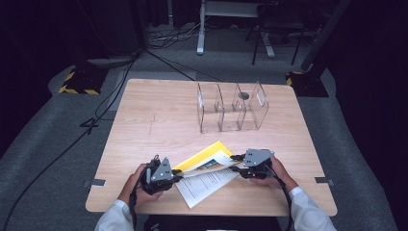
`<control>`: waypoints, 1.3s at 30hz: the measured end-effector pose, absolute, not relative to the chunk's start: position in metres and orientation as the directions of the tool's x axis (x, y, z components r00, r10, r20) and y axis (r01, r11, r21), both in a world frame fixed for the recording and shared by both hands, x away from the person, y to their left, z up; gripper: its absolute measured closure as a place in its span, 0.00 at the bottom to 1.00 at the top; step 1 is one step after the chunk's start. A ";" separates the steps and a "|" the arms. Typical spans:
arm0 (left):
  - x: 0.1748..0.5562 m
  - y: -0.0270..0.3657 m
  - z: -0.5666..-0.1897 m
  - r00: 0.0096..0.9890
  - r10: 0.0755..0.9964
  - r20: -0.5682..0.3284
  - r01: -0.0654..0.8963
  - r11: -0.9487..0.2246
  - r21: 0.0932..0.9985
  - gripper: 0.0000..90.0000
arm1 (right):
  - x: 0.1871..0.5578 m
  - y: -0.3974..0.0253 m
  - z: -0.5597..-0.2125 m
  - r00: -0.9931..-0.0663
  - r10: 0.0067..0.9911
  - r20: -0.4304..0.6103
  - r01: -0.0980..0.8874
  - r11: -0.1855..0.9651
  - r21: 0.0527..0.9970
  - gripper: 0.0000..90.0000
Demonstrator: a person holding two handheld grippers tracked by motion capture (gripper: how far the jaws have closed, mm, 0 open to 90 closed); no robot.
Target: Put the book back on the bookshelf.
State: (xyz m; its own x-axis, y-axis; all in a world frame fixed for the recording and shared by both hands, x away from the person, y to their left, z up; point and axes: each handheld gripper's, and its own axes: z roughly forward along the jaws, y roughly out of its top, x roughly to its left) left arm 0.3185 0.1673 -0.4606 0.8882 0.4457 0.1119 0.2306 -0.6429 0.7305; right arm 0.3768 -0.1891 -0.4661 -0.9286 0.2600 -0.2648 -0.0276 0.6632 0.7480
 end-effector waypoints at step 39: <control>0.303 0.147 -0.458 0.864 0.462 0.201 0.183 -0.660 0.729 0.85 | 0.376 -0.178 -0.472 -0.917 0.260 -0.302 -0.056 0.666 0.744 0.64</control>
